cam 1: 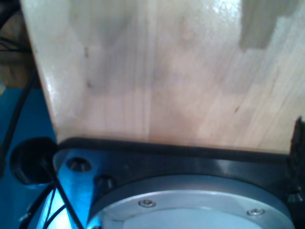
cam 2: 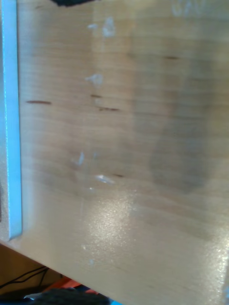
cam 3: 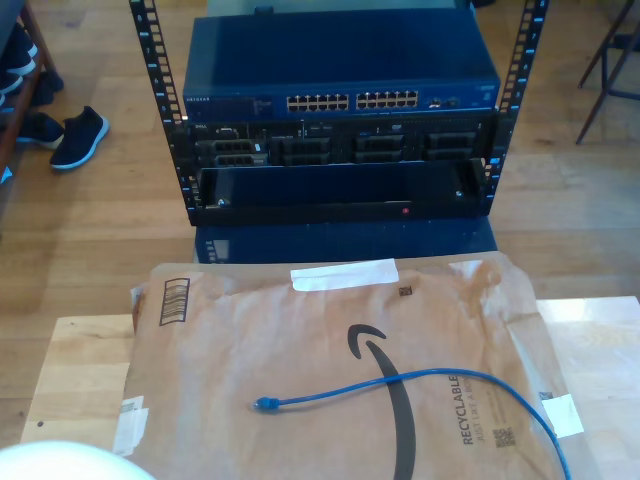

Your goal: Grab the cable and plug it in

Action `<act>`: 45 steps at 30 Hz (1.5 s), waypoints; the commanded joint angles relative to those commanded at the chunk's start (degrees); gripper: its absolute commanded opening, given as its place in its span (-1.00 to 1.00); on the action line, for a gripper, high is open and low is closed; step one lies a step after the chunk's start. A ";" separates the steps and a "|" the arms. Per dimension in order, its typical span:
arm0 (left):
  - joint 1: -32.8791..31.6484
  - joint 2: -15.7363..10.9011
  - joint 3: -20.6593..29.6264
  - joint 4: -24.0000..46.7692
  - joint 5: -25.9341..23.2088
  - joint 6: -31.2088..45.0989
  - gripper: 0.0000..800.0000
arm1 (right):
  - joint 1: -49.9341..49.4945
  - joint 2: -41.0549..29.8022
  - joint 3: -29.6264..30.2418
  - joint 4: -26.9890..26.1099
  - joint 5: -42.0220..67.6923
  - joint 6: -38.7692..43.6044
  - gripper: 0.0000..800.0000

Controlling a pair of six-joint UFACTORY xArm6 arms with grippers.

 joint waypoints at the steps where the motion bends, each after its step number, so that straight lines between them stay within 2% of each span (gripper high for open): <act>1: 0.00 0.00 0.00 0.00 0.00 0.00 1.00 | 0.00 0.00 0.00 0.00 0.00 0.00 0.99; 23: 0.53 -0.44 -0.97 0.00 0.97 -0.26 1.00 | 0.09 -0.18 -0.62 -0.18 0.35 0.09 0.99; 29: 0.88 -1.23 -6.42 0.26 10.37 -1.85 1.00 | 0.18 -5.27 -5.27 0.09 8.26 0.09 0.99; 32: -0.26 -2.46 -8.88 0.26 12.48 -5.71 1.00 | 1.23 -5.80 -9.49 0.35 12.22 1.14 0.99; 36: -6.59 -2.90 -12.75 0.35 13.63 -10.02 1.00 | 8.53 -5.63 -13.98 2.29 12.75 8.88 0.99; 39: -11.60 -2.55 -16.97 0.26 19.52 -14.15 1.00 | 15.91 -5.54 -16.62 2.55 12.75 17.23 0.99; 43: -26.99 -2.11 -22.33 0.18 21.36 -27.78 1.00 | 30.33 -5.01 -19.34 2.55 12.57 31.12 0.99; 45: -34.73 -1.05 -23.91 0.26 21.71 -34.55 1.00 | 37.45 -4.40 -20.66 2.55 12.57 39.03 0.99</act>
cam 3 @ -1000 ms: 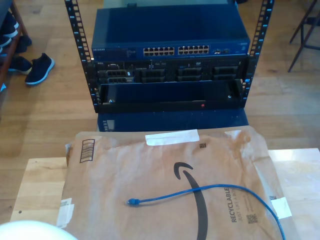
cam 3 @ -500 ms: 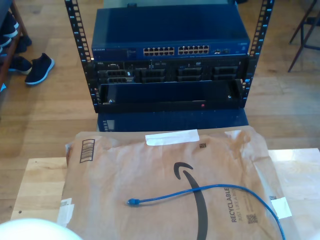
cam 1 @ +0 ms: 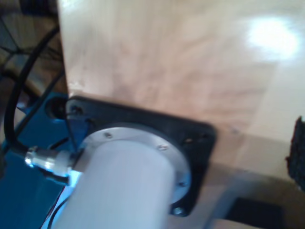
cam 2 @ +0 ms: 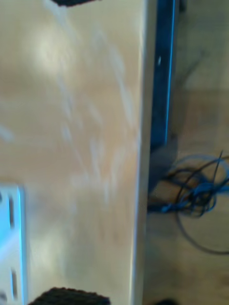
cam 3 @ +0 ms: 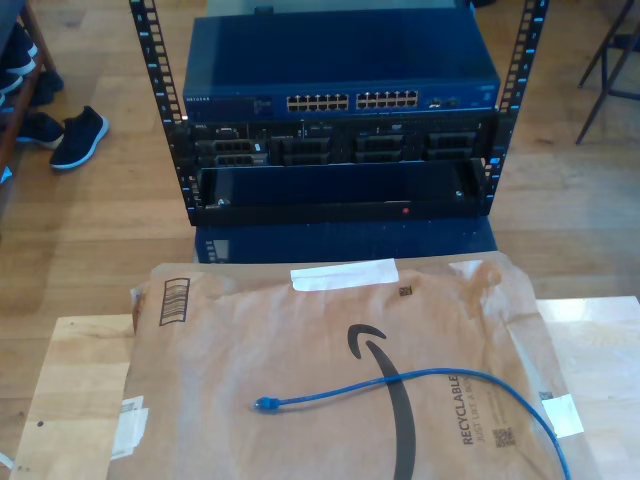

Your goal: Grab the cable and plug it in

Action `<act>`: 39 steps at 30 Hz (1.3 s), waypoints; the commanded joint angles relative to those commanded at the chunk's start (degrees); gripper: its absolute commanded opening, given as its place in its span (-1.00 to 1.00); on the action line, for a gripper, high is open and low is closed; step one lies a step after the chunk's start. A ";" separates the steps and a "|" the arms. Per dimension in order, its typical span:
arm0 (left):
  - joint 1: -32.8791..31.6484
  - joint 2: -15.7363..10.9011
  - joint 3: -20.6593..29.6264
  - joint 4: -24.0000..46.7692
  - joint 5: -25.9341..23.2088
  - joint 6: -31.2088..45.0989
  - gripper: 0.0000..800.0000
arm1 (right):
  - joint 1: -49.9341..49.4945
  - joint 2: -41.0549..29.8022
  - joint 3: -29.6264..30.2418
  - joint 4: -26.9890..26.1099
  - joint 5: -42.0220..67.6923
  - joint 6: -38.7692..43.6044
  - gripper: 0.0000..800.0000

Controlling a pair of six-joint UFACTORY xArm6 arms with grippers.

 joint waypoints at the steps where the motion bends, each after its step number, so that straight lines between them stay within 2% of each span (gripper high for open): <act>1: -2.81 0.79 -0.53 0.00 0.44 -2.73 1.00 | 3.69 0.26 -0.44 0.00 0.00 3.16 0.99; 4: -11.52 3.16 -0.97 -0.44 0.79 -11.60 1.00 | 14.86 1.41 -1.49 0.00 0.00 14.51 0.99; 8: -21.01 3.43 -2.20 -2.37 0.70 -21.36 1.00 | 29.19 2.81 -3.08 0.00 0.26 27.25 0.99; 11: -24.97 4.66 -3.52 -7.30 0.44 -24.35 1.00 | 38.77 3.34 -3.25 0.62 0.26 34.73 0.99; 14: -27.16 6.07 -3.96 -12.75 0.00 -25.67 1.00 | 48.35 7.47 -5.45 2.55 0.18 41.32 0.98; 21: -31.74 6.59 -3.69 -15.56 -2.20 -27.96 1.00 | 61.63 20.48 -14.24 6.42 -0.18 52.57 0.99; 25: -35.69 6.77 -3.78 -15.56 -5.80 -33.05 1.00 | 67.16 26.20 -18.29 11.34 -0.88 57.67 0.99; 29: -41.49 6.77 -3.43 -15.65 -6.15 -38.33 1.00 | 71.74 28.66 -18.99 18.11 -11.16 57.93 0.98; 33: -44.75 6.68 -3.16 -15.65 -6.07 -42.29 1.00 | 75.08 32.18 -19.60 18.29 -18.81 57.85 0.98; 39: -48.88 6.68 -3.25 -16.79 -6.68 -43.87 1.00 | 80.18 36.40 -19.96 18.46 -20.13 58.29 0.98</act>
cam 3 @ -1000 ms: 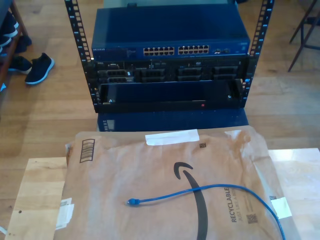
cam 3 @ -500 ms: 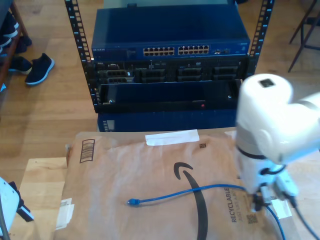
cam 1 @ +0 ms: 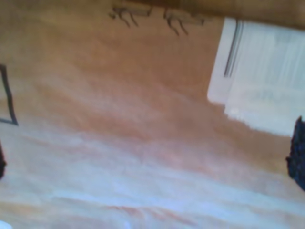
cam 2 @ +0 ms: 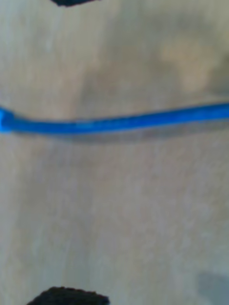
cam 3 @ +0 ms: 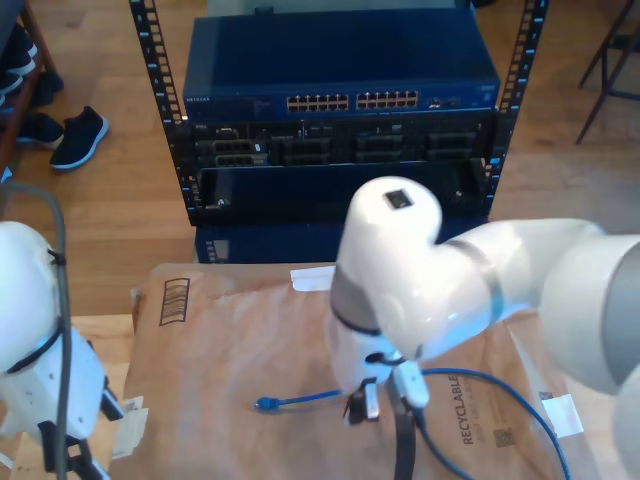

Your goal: Grab the cable and plug it in

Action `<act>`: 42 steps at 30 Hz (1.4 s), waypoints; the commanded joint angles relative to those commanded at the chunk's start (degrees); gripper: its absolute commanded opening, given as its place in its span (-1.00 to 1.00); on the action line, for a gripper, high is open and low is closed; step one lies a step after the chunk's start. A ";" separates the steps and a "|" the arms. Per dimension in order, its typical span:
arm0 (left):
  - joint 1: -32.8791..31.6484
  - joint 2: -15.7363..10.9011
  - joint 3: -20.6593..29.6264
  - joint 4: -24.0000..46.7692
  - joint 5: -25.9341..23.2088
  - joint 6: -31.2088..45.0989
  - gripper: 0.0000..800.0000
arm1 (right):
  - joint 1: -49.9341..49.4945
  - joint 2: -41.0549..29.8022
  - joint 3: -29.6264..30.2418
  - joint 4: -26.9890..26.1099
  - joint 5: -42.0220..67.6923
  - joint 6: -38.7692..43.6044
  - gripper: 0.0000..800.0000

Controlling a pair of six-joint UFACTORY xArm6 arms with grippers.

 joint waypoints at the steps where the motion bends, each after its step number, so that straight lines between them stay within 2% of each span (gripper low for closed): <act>1: -0.44 0.09 0.00 -0.26 0.00 -0.35 1.00 | 0.44 0.53 0.09 0.00 -1.14 0.09 0.98; 8: -2.46 0.00 -0.18 -1.05 -0.35 -1.23 1.00 | 2.64 2.99 0.09 -0.35 -3.34 2.29 0.93; 11: -2.46 0.00 -0.35 -1.05 -0.35 -1.23 1.00 | 2.55 3.96 0.18 -0.35 -5.01 2.29 0.80; 15: -2.37 0.00 -0.26 -1.05 -0.44 -1.23 1.00 | 2.37 6.42 -0.88 -0.44 -6.07 2.20 0.78; 19: -2.37 0.00 -0.18 -1.05 -1.05 -1.14 1.00 | 2.37 7.12 -1.32 -0.44 -6.15 2.29 0.67; 23: -2.37 0.44 -0.35 -1.05 -1.14 -1.14 1.00 | 2.11 7.12 -1.58 -0.53 -6.15 2.46 0.40; 26: -2.37 1.23 -0.53 -1.05 -1.14 -1.23 1.00 | 1.49 7.03 -1.85 -0.44 -6.24 2.46 0.06; 28: -2.37 1.41 -0.53 -1.05 -1.14 -1.23 1.00 | 1.49 7.03 -2.29 -0.44 -6.59 2.64 -0.25; 31: -2.37 1.41 -0.62 -1.05 -1.14 -1.23 1.00 | 1.49 6.95 -1.76 -0.62 -10.20 5.01 -0.85; 34: -2.37 1.41 -0.79 -1.05 -1.05 -1.23 1.00 | 1.58 6.95 -1.76 -0.62 -11.34 5.27 -0.98; 39: -2.29 1.41 -4.04 -3.69 0.35 -0.97 1.00 | 0.97 4.40 -1.41 -0.44 -11.16 5.27 -0.99; 41: -2.29 1.76 -7.56 -7.91 4.84 -0.97 1.00 | 0.09 -0.79 1.14 -0.44 -11.16 5.27 -0.99; 42: -2.37 2.81 -9.93 -10.81 8.09 -0.97 0.99 | -1.67 -3.78 2.64 -0.44 -11.16 5.45 -0.99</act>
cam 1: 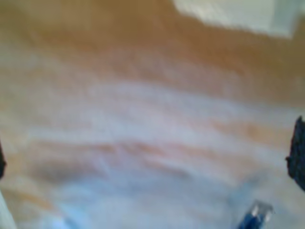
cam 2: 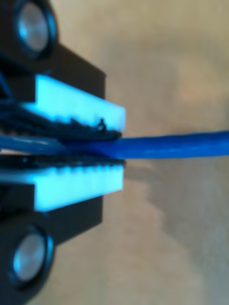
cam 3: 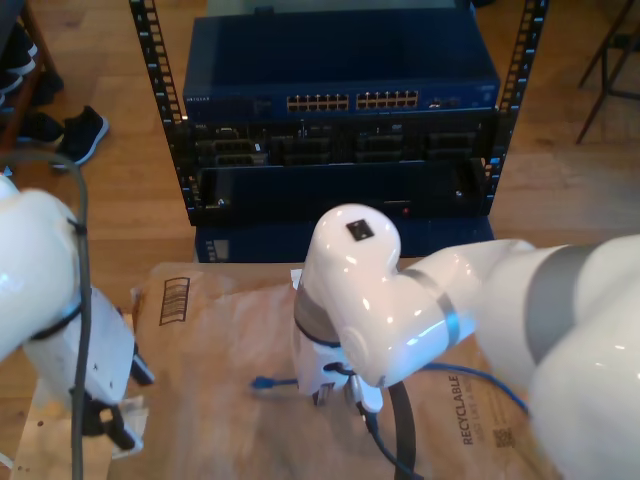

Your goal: Grab the cable and plug it in

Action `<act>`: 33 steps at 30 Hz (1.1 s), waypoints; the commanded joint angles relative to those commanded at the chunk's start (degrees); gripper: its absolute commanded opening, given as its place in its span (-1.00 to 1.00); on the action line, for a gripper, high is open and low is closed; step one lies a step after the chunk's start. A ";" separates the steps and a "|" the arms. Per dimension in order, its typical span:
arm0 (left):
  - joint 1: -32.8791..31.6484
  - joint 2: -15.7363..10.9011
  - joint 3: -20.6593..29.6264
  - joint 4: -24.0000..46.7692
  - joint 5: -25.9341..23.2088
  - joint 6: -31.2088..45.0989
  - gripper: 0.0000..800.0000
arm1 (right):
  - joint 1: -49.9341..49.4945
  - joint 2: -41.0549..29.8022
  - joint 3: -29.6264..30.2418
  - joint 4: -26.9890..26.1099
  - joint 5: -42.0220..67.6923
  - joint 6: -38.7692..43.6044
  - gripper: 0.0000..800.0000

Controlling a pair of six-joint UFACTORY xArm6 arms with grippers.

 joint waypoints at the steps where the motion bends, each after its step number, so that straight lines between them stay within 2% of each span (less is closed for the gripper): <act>1: 0.26 2.11 -2.29 -3.08 3.52 0.00 0.99 | -1.67 -3.16 1.49 0.00 0.09 0.53 -1.00; 3: 0.62 5.19 -6.51 -8.00 8.97 0.18 0.99 | -4.84 -9.23 4.04 0.00 0.35 1.05 -0.99; 4: 0.79 5.71 -7.91 -9.76 10.20 0.35 0.99 | -6.15 -11.69 4.57 0.09 0.62 1.05 -1.00; 7: 0.97 6.07 -8.79 -12.48 10.37 2.11 0.99 | -8.53 -17.05 4.66 0.62 4.04 1.23 -1.00; 10: 0.97 6.07 -8.97 -17.93 10.81 4.13 0.99 | -9.32 -20.40 3.60 6.07 8.70 1.14 -1.00; 18: 1.85 6.15 -11.52 -28.75 11.34 7.30 0.99 | -9.32 -23.03 -1.67 15.65 15.56 1.05 -1.00; 21: 2.20 6.51 -12.40 -34.29 15.21 8.18 0.99 | -9.41 -24.00 -3.60 17.14 18.55 1.05 -1.00; 23: 3.08 7.65 -13.19 -36.04 18.11 9.67 0.99 | -9.32 -24.35 -3.87 17.23 19.08 1.05 -1.00; 26: 4.66 10.20 -14.42 -37.63 21.80 10.55 0.99 | -9.05 -25.32 -3.96 17.32 19.52 1.05 -1.00; 29: 5.89 12.48 -16.26 -37.80 25.58 14.77 0.99 | -9.05 -26.02 -5.27 20.84 22.86 0.97 -1.00; 33: 6.33 12.92 -16.88 -37.89 27.60 18.20 0.99 | -9.32 -25.76 -7.47 23.12 26.02 0.62 -1.00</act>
